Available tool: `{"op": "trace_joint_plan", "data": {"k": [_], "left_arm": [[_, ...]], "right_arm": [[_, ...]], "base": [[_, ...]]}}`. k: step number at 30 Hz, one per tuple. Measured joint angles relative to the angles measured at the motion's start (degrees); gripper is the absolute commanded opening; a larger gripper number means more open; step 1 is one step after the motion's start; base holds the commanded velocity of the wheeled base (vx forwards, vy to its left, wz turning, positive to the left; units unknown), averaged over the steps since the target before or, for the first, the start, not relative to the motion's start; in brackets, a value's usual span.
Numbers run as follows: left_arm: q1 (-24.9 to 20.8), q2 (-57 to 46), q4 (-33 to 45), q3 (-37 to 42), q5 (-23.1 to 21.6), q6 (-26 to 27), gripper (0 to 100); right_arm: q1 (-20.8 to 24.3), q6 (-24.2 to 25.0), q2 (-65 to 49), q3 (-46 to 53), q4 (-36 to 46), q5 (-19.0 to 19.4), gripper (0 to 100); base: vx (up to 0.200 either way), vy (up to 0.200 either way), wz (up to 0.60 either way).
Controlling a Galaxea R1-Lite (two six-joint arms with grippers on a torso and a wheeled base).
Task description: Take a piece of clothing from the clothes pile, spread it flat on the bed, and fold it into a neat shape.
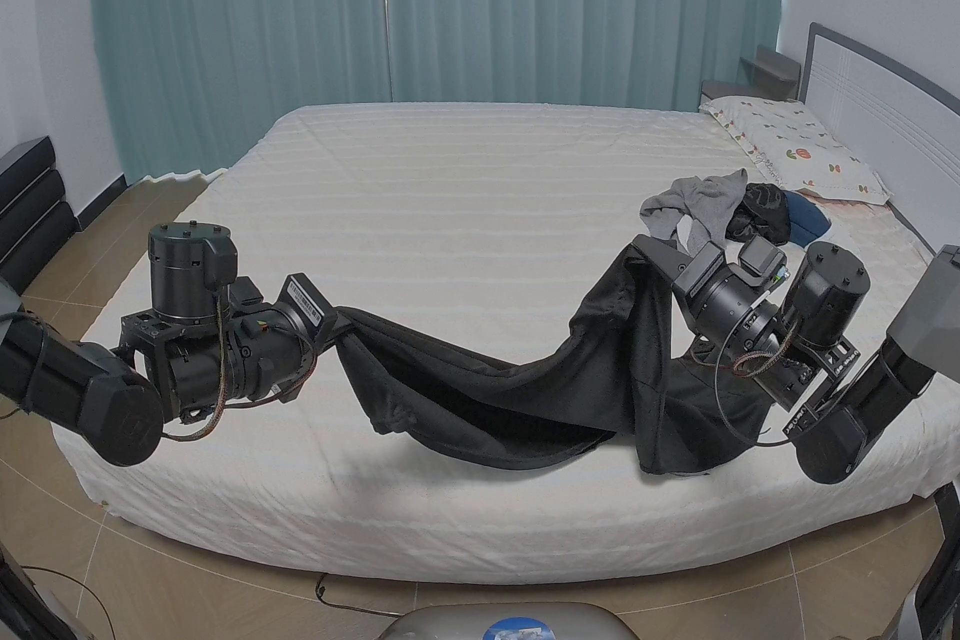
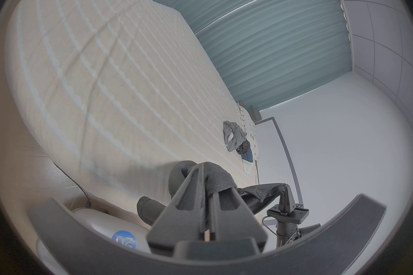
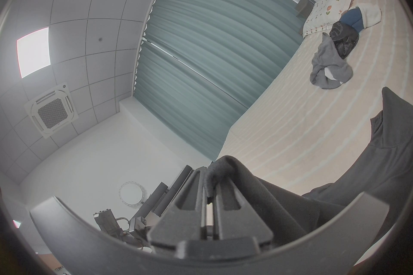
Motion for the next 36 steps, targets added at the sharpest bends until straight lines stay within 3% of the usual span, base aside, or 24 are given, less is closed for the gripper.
{"op": "trace_joint_plan", "data": {"k": [5, 23, 29, 36], "left_arm": [[0.0, -0.1, 0.0, 0.0, 0.0, 0.0, 0], [-0.4, -6.6, 0.5, 1.4, 0.1, 2.2, 0], [-1.4, -10.2, 1.1, 2.0, 0.3, 2.8, 0], [-2.1, -15.3, 3.2, 0.3, 0.7, 3.9, 0]], "right_arm": [[0.1, 0.0, -0.4, 0.3, 0.1, 0.0, 0], [2.1, -2.2, -9.1, 2.7, 0.1, -0.9, 0], [2.3, -3.2, -16.4, 3.2, 1.0, -0.7, 0], [1.2, -5.8, -27.1, -0.2, 10.9, 0.0, 0]], "base": [[0.0, 0.0, 0.0], [-0.2, 0.0, 0.0], [0.0, 0.0, 0.0], [0.0, 0.0, 0.0]]}}
